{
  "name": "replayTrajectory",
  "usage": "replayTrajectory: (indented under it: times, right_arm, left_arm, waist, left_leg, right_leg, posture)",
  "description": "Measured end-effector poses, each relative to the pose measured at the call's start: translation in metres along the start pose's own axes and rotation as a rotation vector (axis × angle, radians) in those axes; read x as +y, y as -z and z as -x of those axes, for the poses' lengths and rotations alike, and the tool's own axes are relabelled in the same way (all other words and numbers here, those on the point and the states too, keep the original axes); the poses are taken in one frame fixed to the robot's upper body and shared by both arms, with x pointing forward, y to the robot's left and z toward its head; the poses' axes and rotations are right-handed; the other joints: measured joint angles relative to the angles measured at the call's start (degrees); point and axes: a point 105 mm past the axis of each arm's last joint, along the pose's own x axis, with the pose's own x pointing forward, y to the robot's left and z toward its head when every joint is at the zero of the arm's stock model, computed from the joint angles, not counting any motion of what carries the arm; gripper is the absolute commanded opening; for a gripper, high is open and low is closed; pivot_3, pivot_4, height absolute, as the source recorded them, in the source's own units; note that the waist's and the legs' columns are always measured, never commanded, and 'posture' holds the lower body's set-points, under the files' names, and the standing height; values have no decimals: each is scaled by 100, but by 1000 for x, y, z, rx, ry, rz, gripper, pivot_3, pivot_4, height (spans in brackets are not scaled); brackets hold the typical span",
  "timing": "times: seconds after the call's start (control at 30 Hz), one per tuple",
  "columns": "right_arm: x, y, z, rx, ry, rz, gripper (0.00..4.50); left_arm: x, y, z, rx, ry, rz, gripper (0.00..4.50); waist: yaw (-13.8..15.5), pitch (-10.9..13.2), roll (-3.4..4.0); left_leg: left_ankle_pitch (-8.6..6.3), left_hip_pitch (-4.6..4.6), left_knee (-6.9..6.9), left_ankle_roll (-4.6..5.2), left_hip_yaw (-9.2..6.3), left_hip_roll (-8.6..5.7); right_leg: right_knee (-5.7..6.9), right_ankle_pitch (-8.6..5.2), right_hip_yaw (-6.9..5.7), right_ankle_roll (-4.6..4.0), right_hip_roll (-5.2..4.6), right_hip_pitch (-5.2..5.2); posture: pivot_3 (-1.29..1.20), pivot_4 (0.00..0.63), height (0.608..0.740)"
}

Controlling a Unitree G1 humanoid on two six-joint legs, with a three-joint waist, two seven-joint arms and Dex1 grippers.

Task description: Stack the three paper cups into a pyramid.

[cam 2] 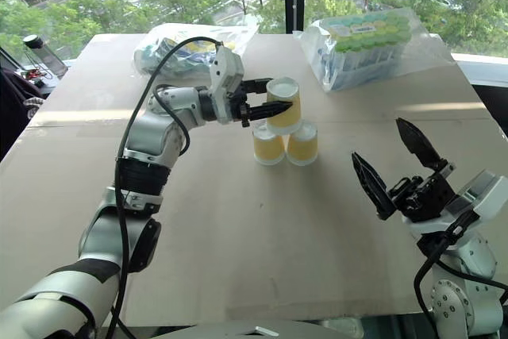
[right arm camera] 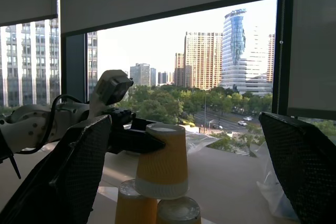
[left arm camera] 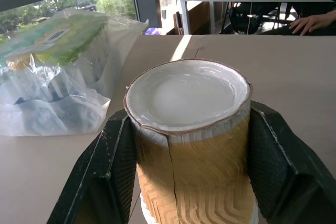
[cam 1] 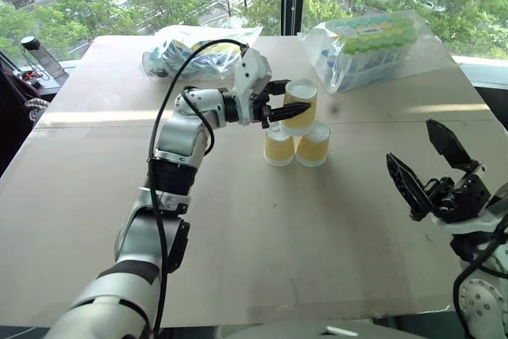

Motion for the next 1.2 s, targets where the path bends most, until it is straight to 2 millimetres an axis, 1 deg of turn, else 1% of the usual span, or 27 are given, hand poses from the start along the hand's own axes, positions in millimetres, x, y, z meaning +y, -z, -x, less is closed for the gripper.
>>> replayTrajectory:
  times: [0.13, 0.3, 0.37, 0.4, 0.47, 0.63, 0.67, 0.73, 0.83, 0.87, 0.9, 0.93, 1.0, 1.03, 1.1, 1.13, 1.17, 1.2]
  right_arm:
    - [1, -1, 0, -9, -2, 7, 4500]
    - [2, 0, 3, -2, -12, 1, 4500]
    - [3, 0, 3, -3, -17, 1, 4500]
    - [3, 1, 4, -3, -20, 0, 4500]
    - [2, 3, 5, 0, -22, -6, 4500]
    - [1, 6, 8, 7, -31, -15, 4500]
    - [2, 7, 9, 9, -33, -17, 4500]
    - [2, 9, 11, 19, -41, -20, 4500]
    - [1, 13, 14, 33, -50, -28, 4500]
    - [1, 14, 14, 37, -63, -27, 4500]
    - [1, 15, 15, 40, -71, -25, 4500]
    - [1, 16, 15, 43, -73, -27, 4500]
    - [2, 19, 15, 48, -84, -35, 4500]
    - [3, 22, 15, 63, -101, -38, 4500]
    - [2, 31, 20, 111, -102, -44, 4500]
    - [1, 38, 23, 136, -96, -57, 4500]
    - [-1, 43, 27, 163, -80, -74, 4500]
    - [-2, 45, 30, 176, -71, -81, 4500]
  left_arm:
    - [-3, -1, -3, -13, 16, -2, 2248]
    - [-6, 5, -3, -12, 19, 15, 2248]
    - [-7, 5, -3, -13, 19, 15, 3254]
    - [-7, 5, -3, -13, 18, 14, 3563]
    - [-8, 7, -2, -12, 16, 15, 4431]
    - [-6, 5, -2, -28, -13, 17, 4431]
    - [-6, 0, -2, -53, -15, 15, 4431]
    - [-8, -18, -2, -145, -4, 10, 4431]
    - [-14, -52, 4, -294, 20, -17, 4431]
    - [-17, -64, 8, -338, 27, -31, 4431]
    - [-18, -73, 12, -367, 29, -39, 4431]
    - [-19, -78, 16, -384, 28, -42, 4431]
    - [-21, -81, 27, -378, 15, -36, 4431]
    - [-25, -75, 39, -341, -3, -23, 4431]
    - [-33, -55, 53, -262, -25, 42, 4431]
    - [-38, -37, 62, -204, -55, 95, 4431]
    - [-55, -13, 74, -129, -78, 168, 4431]
    - [-61, -4, 75, -107, -77, 208, 4431]
  waist:
    - [0, 0, 0]
    - [-5, 0, 0]
    - [-6, 0, 0]
    - [-6, 0, 0]
    - [-8, 0, 0]
    - [0, 0, 0]
    - [2, 0, 0]
    - [1, 0, -1]
    - [-2, 0, 0]
    - [-3, 0, 0]
    - [-8, 0, 0]
    - [-11, 0, 0]
    - [-36, -1, 2]
    - [-67, -4, 7]
    - [-63, -5, 9]
    - [-49, -4, 8]
    - [-45, -3, 11]
    - [-32, -1, 9]
  left_leg:
    - [0, 0, 0, 1, 3, 0]
    - [0, 2, 1, 1, 2, 0]
    - [0, 3, 2, 2, 2, 0]
    - [-1, 4, 3, 2, 3, 0]
    - [0, 3, 5, 2, 2, 0]
    - [0, 2, 7, 2, 1, 1]
    - [0, 1, 8, 2, 0, 1]
    - [0, -1, 11, 2, 1, 1]
    - [0, 0, 13, 1, 3, 2]
    - [0, 1, 13, 1, 2, 2]
    - [0, 4, 13, 1, 3, 2]
    - [0, 5, 13, 1, 2, 2]
    - [0, 12, 13, 1, 6, 4]
    - [-1, 17, 11, 1, 7, 6]
    - [-1, 26, 4, 1, 1, 5]
    - [-1, 24, 4, 1, -2, 5]
    - [-1, 26, 4, 1, 2, 6]
    - [-1, 23, 4, 1, 0, 5]
  right_leg:
    - [0, 0, 3, 0, 0, 0]
    - [6, 0, 3, 0, 1, 0]
    - [7, 0, 3, 0, 1, 0]
    - [8, 0, 3, 0, 1, 0]
    - [9, 0, 3, 0, 1, 0]
    - [11, 0, 2, 0, 1, 0]
    - [10, 0, 2, 0, 0, 0]
    - [9, 0, 3, 0, -1, 0]
    - [10, 0, 5, 0, -5, 0]
    - [11, 0, 5, 0, -6, 0]
    - [12, 0, 6, 0, -6, 1]
    - [15, 0, 6, 0, -6, 1]
    - [23, 0, 14, 0, -7, 1]
    - [24, -1, 24, -1, -9, 0]
    - [26, -1, 39, -2, -7, 0]
    - [25, -1, 36, -2, -6, -1]
    - [24, -1, 45, -2, -15, 0]
    - [24, -1, 47, -2, -16, -1]
  posture:
    - [0, 150, 740]
    - [0, 150, 740]
    - [0, 150, 740]
    - [0, 150, 740]
    - [0, 150, 740]
    - [0, 150, 740]
    - [0, 150, 740]
    - [0, 150, 740]
    - [0, 150, 740]
    - [0, 150, 740]
    - [0, 150, 740]
    - [0, 150, 740]
    - [0, 150, 740]
    - [0, 150, 740]
    - [0, 150, 740]
    - [0, 150, 740]
    - [0, 150, 740]
    - [0, 150, 740]
